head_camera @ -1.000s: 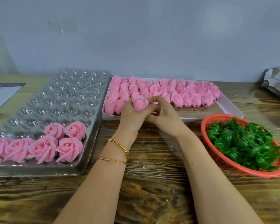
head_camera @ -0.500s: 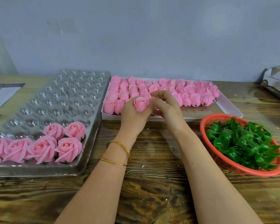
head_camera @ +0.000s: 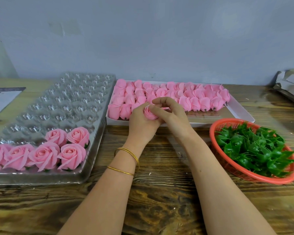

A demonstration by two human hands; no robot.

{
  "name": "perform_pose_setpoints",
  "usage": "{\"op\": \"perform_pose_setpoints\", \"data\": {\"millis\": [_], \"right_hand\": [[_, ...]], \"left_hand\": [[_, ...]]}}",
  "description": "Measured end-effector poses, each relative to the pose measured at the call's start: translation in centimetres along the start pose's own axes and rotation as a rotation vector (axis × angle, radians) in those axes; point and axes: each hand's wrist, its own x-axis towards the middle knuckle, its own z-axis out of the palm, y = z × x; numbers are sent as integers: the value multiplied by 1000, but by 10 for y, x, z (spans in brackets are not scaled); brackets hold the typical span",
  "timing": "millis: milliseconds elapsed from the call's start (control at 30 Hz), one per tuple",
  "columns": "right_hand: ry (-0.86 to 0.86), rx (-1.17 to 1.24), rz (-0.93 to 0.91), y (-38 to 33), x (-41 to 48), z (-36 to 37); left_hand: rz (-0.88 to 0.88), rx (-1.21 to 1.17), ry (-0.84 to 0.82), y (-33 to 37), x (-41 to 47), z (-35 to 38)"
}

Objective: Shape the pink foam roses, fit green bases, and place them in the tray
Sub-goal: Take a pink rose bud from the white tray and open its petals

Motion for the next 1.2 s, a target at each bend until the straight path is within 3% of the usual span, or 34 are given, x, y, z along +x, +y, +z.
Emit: {"op": "perform_pose_setpoints", "data": {"millis": [267, 600, 967, 1200], "right_hand": [[-6, -16, -3, 1, 1, 0], [-14, 196, 75, 1, 3, -1], [-192, 18, 6, 2, -5, 0], [-132, 8, -60, -2, -7, 3]], "left_hand": [[-63, 22, -32, 5, 1, -1], [-40, 43, 119, 2, 3, -4], [-127, -231, 129, 9, 2, -1], [-123, -282, 33, 11, 1, 1]]}}
